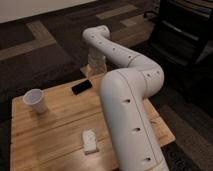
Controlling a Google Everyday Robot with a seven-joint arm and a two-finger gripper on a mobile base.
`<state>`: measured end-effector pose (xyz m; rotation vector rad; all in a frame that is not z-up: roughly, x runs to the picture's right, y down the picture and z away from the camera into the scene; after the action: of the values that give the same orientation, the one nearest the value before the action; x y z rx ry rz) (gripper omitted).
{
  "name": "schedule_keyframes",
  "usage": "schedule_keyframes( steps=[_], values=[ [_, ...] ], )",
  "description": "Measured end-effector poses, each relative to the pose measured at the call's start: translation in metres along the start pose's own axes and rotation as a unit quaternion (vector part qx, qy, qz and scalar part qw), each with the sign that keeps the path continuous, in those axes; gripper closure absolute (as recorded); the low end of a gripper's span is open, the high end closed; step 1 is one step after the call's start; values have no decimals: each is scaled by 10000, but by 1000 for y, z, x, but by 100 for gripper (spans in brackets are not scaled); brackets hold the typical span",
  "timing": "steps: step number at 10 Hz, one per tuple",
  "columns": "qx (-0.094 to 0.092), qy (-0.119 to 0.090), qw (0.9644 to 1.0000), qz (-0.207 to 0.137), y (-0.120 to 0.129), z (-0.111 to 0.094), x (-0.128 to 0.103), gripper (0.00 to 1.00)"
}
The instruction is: Push the eraser across the table
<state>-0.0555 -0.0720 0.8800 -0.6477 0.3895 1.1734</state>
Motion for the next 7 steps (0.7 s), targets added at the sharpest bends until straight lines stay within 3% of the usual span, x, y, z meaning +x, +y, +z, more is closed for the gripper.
schedule_keyframes(
  steps=[3,7],
  values=[
    [31,9,10000,-39,1,2,1,35],
    [25,25,9973,-738,55,19,4,35]
  ],
)
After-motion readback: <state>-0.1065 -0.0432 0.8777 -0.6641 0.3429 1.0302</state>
